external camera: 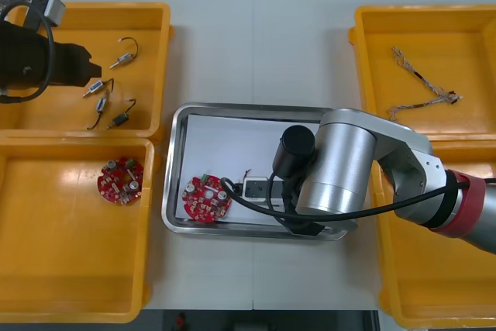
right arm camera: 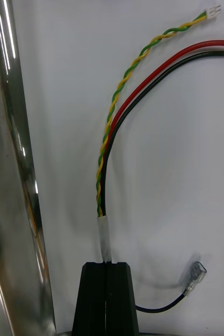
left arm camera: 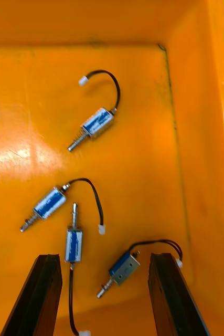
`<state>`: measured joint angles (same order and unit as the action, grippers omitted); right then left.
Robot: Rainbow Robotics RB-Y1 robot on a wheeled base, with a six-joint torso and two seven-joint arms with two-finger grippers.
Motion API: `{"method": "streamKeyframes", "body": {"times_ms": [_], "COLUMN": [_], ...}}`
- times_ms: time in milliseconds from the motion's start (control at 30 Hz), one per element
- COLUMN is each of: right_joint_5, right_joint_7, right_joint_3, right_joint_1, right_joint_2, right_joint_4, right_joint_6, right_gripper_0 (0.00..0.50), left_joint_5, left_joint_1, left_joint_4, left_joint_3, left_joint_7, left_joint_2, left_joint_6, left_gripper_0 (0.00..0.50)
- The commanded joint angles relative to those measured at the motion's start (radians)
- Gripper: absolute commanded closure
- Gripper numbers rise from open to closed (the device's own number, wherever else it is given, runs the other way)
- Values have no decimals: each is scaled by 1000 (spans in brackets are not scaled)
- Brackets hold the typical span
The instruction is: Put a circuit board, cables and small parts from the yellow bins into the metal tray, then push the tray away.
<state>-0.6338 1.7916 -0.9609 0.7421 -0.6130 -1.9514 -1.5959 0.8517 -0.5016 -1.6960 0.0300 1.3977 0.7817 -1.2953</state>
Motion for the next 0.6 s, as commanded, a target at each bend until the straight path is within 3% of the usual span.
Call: {"method": "streamKeyframes", "body": {"times_ms": [33,267,333,367,400,467,600], "right_joint_5": [-24,-49,-52,-53,-55,-57,-55], "right_joint_7": [-58,-83,-83,-84,-86,-86,-90], "right_joint_3": [-12,-10,-12,-10,-12,-12,-10], "right_joint_1": [-15,-17,-17,-17,-17,-17,-17], "right_joint_2": [-18,-2,-1,1,1,2,1], "right_joint_4": [-9,-9,-9,-9,-9,-11,-9], "right_joint_6": [8,28,33,34,39,47,65], "right_gripper_0": [500,496,365,220,123,0,0], "left_joint_5": [-13,-22,-28,-31,-33,-33,-40], "left_joint_1": [-45,-45,-45,-45,-45,-45,-45], "left_joint_4": [50,105,119,134,148,171,194], "left_joint_3": [-7,-30,-53,-68,-85,-111,-136], "left_joint_7": [210,261,261,264,264,268,271], "left_joint_2": [44,44,44,45,44,42,28], "left_joint_6": [82,156,195,226,255,303,334], "left_gripper_0": [12,12,14,12,15,15,16]}}
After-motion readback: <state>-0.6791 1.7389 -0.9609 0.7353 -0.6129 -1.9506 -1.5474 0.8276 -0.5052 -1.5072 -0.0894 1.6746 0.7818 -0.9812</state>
